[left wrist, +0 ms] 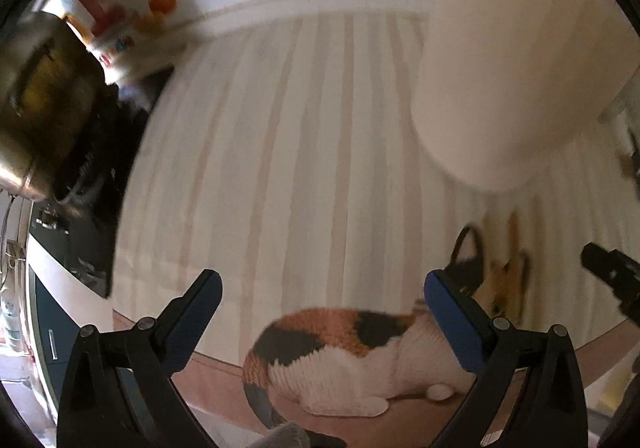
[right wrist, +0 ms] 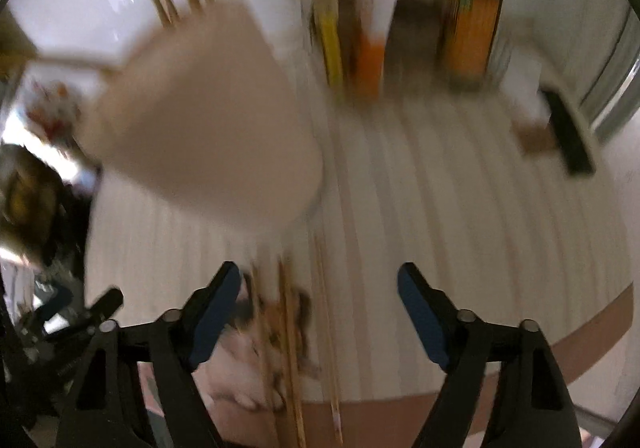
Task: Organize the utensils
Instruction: 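Return the left tool to grasp a chopstick while the right tool grasps another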
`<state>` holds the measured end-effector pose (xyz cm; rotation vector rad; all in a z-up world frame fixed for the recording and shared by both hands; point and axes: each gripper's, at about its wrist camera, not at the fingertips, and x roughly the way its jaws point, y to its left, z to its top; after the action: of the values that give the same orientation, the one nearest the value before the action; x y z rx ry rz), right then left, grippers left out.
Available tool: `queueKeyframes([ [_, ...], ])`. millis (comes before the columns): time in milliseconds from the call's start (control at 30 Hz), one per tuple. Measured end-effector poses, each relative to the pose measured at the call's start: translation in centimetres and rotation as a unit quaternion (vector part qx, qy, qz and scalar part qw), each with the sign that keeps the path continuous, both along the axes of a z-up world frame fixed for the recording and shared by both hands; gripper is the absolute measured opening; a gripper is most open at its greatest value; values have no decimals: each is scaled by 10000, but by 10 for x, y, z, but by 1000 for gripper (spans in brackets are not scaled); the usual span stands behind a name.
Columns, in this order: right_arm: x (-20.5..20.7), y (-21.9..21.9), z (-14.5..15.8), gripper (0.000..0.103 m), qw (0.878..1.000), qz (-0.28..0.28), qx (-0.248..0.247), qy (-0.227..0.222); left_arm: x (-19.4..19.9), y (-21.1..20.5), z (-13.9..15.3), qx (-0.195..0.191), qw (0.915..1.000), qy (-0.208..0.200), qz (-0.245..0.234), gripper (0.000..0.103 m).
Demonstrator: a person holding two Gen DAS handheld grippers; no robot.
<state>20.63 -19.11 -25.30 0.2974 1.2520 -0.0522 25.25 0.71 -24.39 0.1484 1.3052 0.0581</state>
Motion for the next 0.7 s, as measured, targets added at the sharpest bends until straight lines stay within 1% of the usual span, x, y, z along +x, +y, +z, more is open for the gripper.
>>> queueKeyframes([
  [67,-3,3,-25,69,9995,44,31,309,-3,-3,-15,42,9998,181,-35,103],
  [133,-7,5,-50,62,9983,21,83,582,-6,-7,-24,54,9995,319,-64,103],
  [167,-8,5,-60,54,9975,-12,111,699,-7,-10,-29,73,9992,372,-93,103],
  [200,-9,6,-70,50,9966,-22,139,815,-9,-14,-33,85,9990,420,-137,103],
  [333,-15,13,-92,39,9948,121,46,1013,-10,-31,-41,84,9981,518,-335,102],
  [367,-17,15,-93,38,9953,196,-55,951,-10,-36,-43,58,9977,550,-381,102],
  [433,-20,18,-93,26,9942,364,-316,960,-10,-48,-46,-107,9966,658,-484,102],
  [467,-21,17,-93,13,9937,372,-409,980,-10,-55,-47,-179,9958,719,-533,102],
  [500,-22,13,-93,7,9932,346,-483,1003,-11,-60,-49,-262,9950,761,-590,102],
  [567,-25,0,-93,7,9930,208,-482,1060,-13,-74,-51,-408,9930,849,-716,94],
  [600,-26,-7,-93,7,9925,160,-533,1086,-13,-79,-53,-473,9920,876,-775,92],
  [667,-30,-23,-92,7,9920,38,-582,1117,-15,-90,-56,-573,9898,950,-889,80],
  [700,-33,-34,-92,7,9919,-47,-571,1137,-15,-95,-58,-618,9887,994,-939,75],
])
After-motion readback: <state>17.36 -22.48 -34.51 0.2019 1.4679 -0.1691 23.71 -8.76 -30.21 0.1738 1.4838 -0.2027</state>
